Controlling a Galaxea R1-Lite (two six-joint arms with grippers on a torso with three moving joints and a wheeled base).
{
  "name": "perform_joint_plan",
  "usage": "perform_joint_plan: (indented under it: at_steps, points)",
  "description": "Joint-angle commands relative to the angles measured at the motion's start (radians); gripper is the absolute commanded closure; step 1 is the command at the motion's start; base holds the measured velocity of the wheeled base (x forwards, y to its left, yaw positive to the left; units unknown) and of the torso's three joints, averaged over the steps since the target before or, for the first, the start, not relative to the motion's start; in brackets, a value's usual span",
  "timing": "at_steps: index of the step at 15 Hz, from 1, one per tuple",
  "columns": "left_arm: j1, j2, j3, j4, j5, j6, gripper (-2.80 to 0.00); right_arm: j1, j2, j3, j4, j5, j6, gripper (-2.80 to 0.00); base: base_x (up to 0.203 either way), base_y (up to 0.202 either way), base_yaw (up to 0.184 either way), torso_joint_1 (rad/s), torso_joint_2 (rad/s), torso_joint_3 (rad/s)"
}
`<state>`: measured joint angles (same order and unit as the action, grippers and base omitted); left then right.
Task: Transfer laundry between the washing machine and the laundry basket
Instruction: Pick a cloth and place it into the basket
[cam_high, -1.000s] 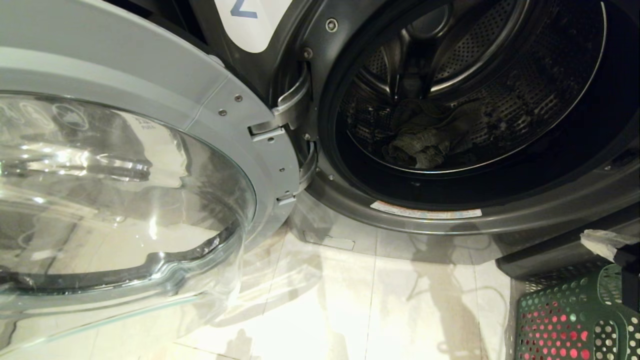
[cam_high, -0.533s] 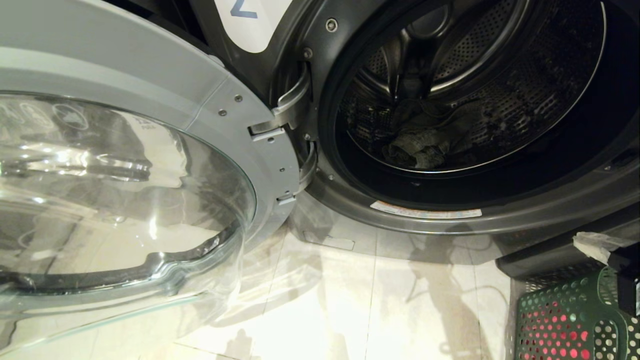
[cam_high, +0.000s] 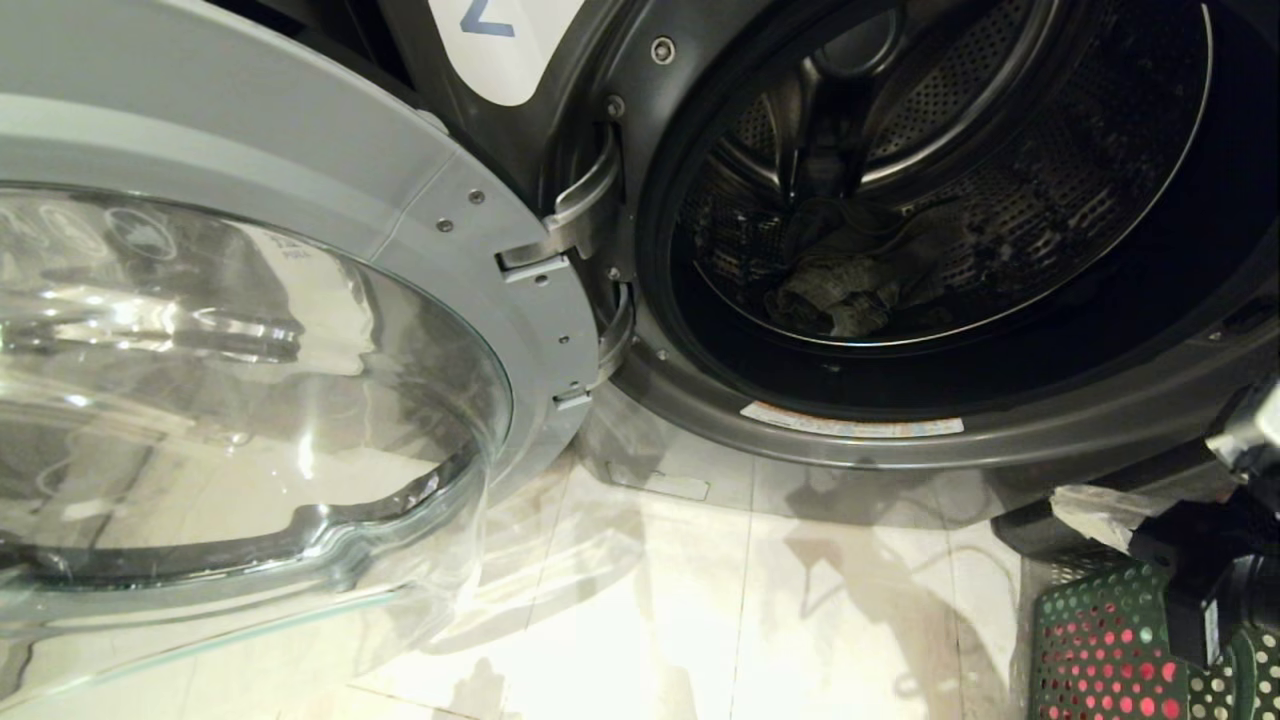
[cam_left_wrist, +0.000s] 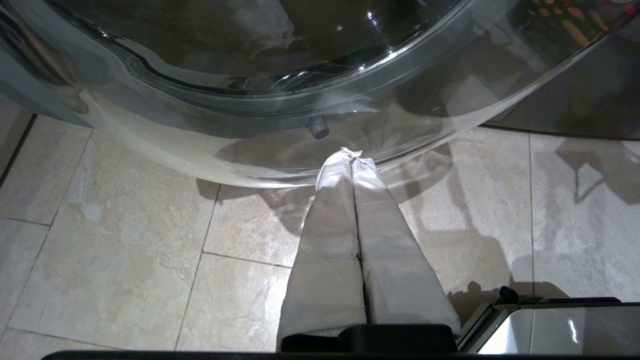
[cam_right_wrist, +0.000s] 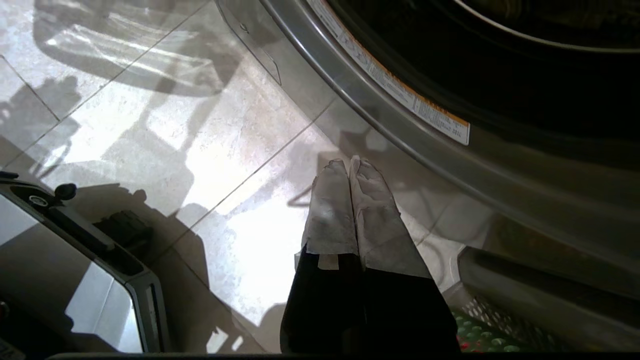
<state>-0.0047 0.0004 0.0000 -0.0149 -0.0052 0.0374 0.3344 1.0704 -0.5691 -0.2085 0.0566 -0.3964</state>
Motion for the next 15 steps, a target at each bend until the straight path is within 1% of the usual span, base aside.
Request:
perform_joint_plan:
  at_steps: [1, 2, 6, 12, 15]
  points:
    - [0.0, 0.0, 0.006, 0.0, 0.001, -0.001, 0.0, 0.011, 0.052, 0.002, -0.031, 0.0, -0.004, 0.0, 0.0, 0.0, 0.0, 0.0, 0.0, 0.0]
    - [0.0, 0.0, 0.006, 0.0, 0.001, -0.001, 0.0, 0.011, 0.064, 0.005, -0.054, 0.0, -0.004, 0.0, 0.098, 0.0, 0.003, -0.003, 0.0, 0.003]
    - [0.0, 0.0, 0.006, 0.0, 0.002, -0.004, 0.0, 0.012, 0.071, 0.011, -0.055, -0.001, -0.003, 0.0, 0.174, 0.0, -0.001, 0.003, 0.0, 0.003]
    - [0.0, 0.0, 0.006, 0.0, 0.001, -0.001, 0.0, 0.011, 0.072, 0.028, -0.057, -0.006, -0.002, 0.0, 0.0, 0.0, 0.0, 0.0, 0.0, 0.0]
    - [0.0, 0.0, 0.006, 0.0, 0.001, -0.001, 0.0, 0.011, 0.117, 0.033, -0.073, -0.036, 0.008, 0.0, 0.0, 0.0, 0.0, 0.0, 0.0, 0.0]
